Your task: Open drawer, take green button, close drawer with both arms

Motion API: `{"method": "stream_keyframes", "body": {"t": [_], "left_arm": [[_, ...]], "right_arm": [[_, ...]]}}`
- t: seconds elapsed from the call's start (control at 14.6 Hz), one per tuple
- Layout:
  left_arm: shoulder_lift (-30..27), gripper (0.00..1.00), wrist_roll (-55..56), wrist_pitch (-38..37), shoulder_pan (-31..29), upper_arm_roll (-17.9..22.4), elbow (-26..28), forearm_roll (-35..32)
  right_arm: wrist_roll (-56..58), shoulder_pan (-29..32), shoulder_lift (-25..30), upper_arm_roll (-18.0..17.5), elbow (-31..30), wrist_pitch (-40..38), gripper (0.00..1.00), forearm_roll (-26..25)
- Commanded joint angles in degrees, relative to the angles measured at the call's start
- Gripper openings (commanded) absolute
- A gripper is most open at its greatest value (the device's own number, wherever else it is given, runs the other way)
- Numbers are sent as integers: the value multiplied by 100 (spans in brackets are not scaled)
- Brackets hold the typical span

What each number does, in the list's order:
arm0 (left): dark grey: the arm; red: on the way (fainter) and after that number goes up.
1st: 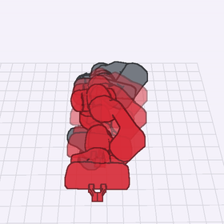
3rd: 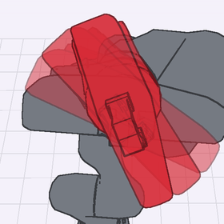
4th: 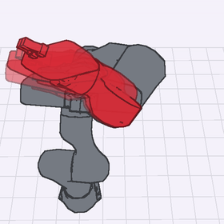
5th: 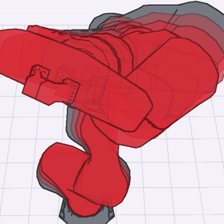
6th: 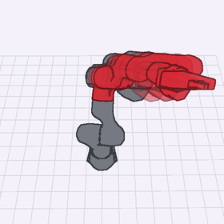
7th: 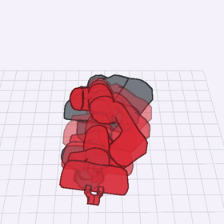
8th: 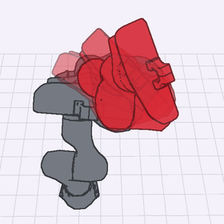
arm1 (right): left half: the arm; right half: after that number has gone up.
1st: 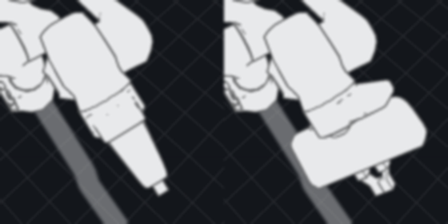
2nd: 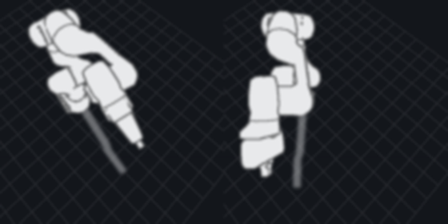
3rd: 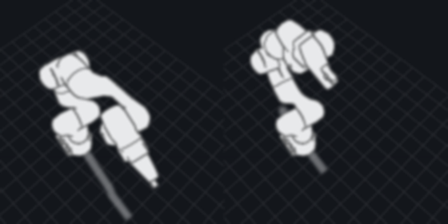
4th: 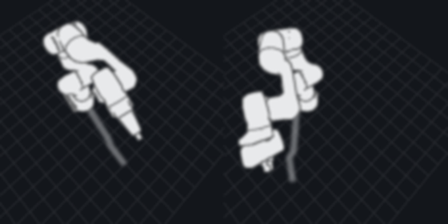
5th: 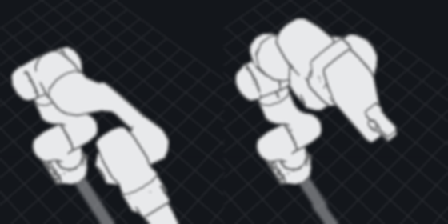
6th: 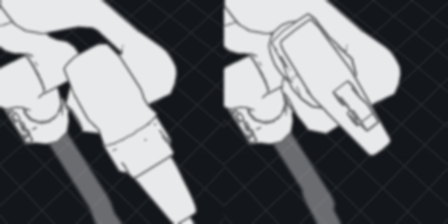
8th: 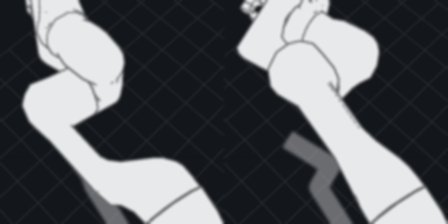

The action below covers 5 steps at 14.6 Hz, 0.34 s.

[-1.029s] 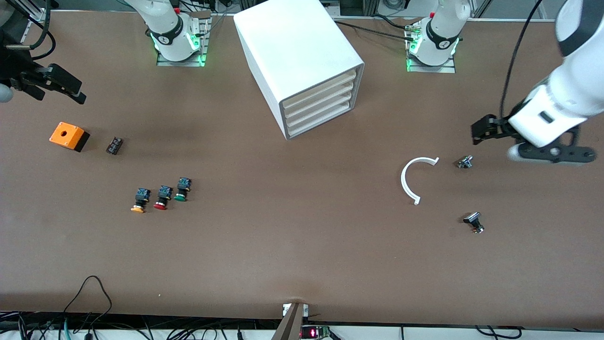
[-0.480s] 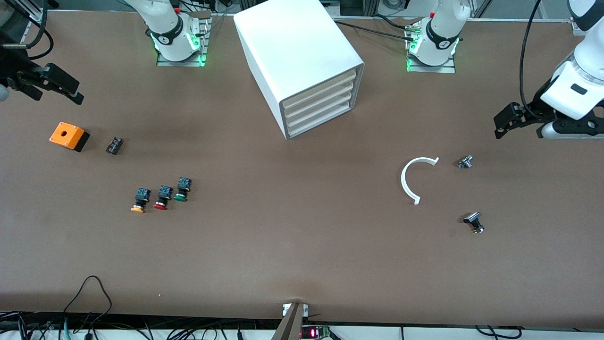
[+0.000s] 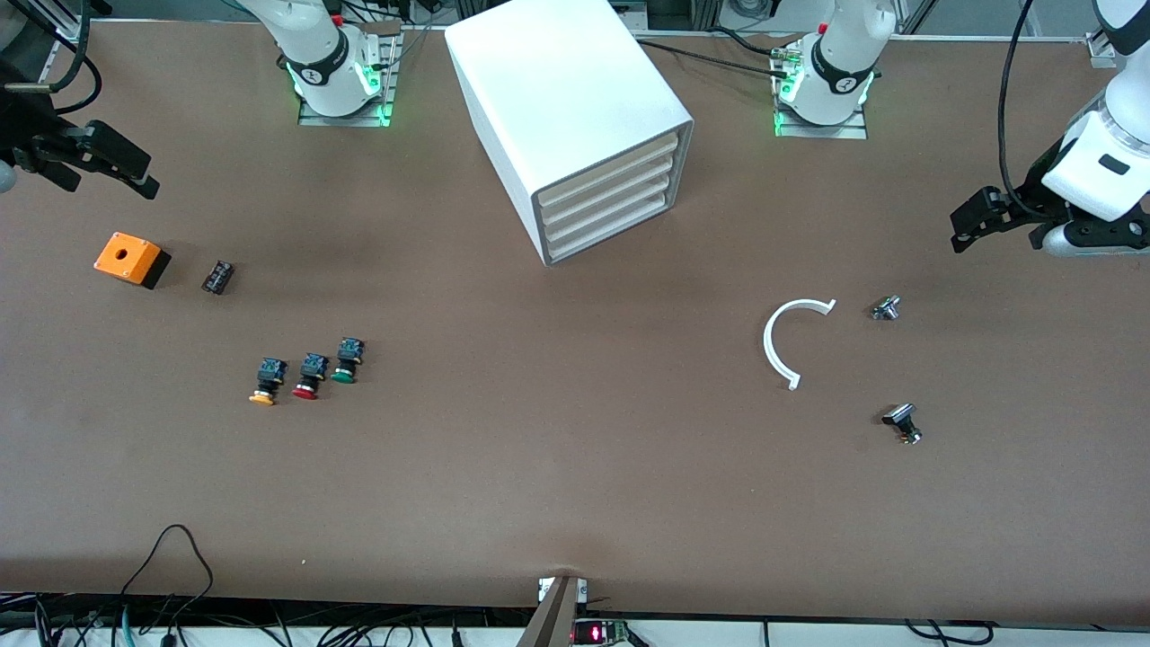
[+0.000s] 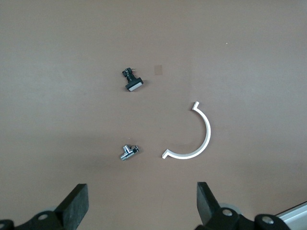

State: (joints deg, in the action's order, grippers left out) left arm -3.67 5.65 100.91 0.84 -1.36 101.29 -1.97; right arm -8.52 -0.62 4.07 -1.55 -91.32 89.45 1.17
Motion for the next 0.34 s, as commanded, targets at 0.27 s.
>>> {"method": "stream_keyframes", "body": {"t": [0.27], "left_arm": [[147,99,-47,-203,-66,-40,-303,109]], "right_arm": [[43,71,23,-48,53,-50,99,6]]}}
